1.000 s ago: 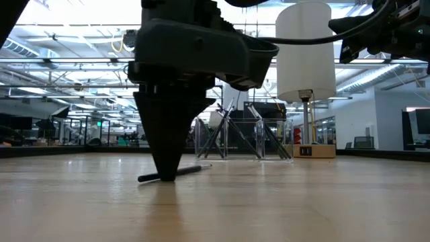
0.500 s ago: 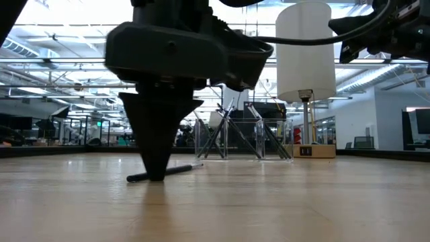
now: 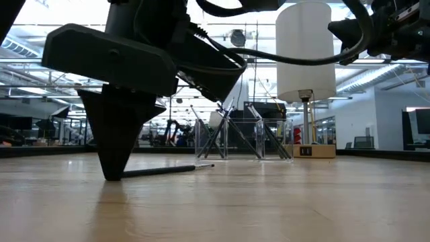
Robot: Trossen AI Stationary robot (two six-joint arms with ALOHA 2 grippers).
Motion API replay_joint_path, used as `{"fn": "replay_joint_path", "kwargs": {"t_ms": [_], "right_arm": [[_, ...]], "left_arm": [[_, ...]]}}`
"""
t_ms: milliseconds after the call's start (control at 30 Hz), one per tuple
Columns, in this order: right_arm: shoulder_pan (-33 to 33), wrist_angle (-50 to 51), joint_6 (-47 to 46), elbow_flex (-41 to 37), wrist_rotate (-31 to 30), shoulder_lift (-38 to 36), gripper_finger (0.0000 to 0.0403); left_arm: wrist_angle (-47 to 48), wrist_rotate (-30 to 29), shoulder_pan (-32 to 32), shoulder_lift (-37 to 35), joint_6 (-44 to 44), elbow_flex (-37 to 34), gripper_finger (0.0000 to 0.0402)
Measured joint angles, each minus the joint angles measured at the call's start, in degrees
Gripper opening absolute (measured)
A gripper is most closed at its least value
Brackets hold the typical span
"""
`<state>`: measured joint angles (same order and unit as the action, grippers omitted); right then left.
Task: Put items in baskets/containers
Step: Put the black eyeshadow brush into the left section of the transparent organizer
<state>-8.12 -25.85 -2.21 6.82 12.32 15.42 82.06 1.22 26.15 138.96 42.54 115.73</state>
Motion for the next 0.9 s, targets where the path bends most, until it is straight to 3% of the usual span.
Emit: {"fn": "replay_joint_path", "kwargs": {"t_ms": [567,733,900], "right_arm": [[0.00,-0.06,1.40,-0.02,-0.02,0.00,0.0000],[-0.01,-0.07,1.61,0.01,-0.13,0.00,0.0000],[-0.02,-0.21,1.59,0.01,-0.17,0.00,0.0000]], "left_arm": [[4.14,1.56,1.07,-1.44,2.87,0.10,0.0010],[3.79,-2.46,0.81,-4.60,5.01,4.92,0.0010],[2.26,-12.17,0.31,-7.14,9.41,9.96,0.0010]]}}
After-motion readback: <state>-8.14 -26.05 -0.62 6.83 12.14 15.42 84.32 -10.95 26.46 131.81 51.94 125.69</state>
